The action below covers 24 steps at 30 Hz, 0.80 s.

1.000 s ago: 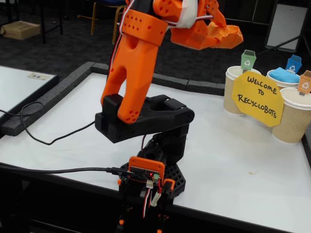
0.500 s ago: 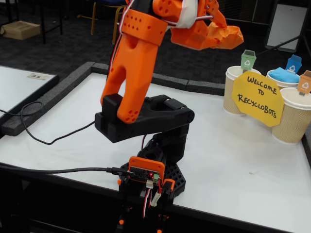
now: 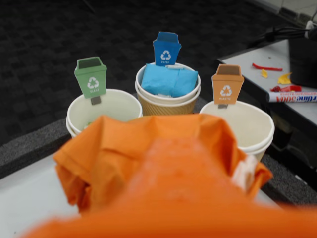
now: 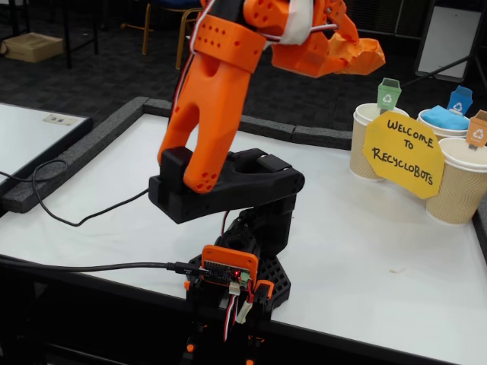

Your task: Sort rubbish by color.

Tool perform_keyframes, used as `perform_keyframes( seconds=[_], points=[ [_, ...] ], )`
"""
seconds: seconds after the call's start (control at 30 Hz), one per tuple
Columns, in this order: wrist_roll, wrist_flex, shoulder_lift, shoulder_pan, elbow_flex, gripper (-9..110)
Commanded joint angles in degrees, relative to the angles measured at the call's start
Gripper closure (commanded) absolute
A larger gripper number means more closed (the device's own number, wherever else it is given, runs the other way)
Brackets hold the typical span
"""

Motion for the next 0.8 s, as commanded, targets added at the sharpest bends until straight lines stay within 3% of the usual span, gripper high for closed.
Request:
perform_keyframes(
  seconds=[0.0,0.33,0.77],
  points=[
    [-0.44,-3.16,-2.90,1.76,-0.35,101],
    [-0.44,-5.36,-6.77,2.11,-0.35,101],
    [-0.44,-15.29,-20.13,14.77,-0.44,101]
  ],
)
